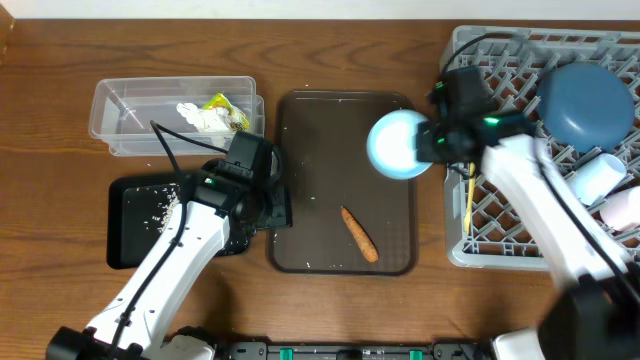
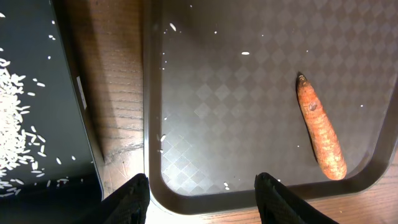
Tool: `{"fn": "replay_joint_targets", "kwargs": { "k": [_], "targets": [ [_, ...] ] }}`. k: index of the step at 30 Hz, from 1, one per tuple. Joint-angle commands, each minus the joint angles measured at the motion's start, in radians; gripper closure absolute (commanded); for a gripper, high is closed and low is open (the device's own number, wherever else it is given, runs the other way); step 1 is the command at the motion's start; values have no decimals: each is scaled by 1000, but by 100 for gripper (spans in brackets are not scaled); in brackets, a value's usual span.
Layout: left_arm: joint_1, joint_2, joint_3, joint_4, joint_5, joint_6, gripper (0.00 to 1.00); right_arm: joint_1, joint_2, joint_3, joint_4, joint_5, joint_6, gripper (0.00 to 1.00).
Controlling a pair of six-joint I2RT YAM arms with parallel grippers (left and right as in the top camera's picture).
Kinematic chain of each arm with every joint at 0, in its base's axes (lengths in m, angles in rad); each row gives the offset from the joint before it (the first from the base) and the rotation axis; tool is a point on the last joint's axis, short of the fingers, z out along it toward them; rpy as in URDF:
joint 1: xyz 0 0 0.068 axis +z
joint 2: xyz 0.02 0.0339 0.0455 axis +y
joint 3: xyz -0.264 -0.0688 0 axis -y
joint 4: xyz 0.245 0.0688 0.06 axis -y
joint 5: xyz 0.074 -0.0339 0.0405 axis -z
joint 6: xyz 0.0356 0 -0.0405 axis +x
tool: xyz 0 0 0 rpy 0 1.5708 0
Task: Sort waste into correct bins and load items into the dishwasher rack
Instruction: 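Grasp the light-blue bowl with the right gripper and place it in rack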
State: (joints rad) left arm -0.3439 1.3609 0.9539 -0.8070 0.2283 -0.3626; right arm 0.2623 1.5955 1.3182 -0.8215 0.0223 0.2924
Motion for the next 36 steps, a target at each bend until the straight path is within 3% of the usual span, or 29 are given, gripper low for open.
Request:
{"fn": "replay_joint_targets", "kwargs": {
  "k": [1, 7, 10, 20, 36],
  "targets": [
    [3, -2, 10, -3, -18, 6, 43, -12, -102, 17, -13, 410, -67, 99],
    [3, -2, 10, -3, -17, 5, 43, -37, -149, 17, 22, 1067, -73, 99],
    [3, -2, 10, -3, -17, 6, 43, -78, -124, 16, 47, 1203, -72, 99],
    [3, -2, 10, -3, -17, 6, 43, -227, 33, 16, 89, 1258, -72, 99],
    [3, -2, 10, -7, -17, 5, 43, -188, 313, 16, 35, 1196, -31, 99]
  ]
}}
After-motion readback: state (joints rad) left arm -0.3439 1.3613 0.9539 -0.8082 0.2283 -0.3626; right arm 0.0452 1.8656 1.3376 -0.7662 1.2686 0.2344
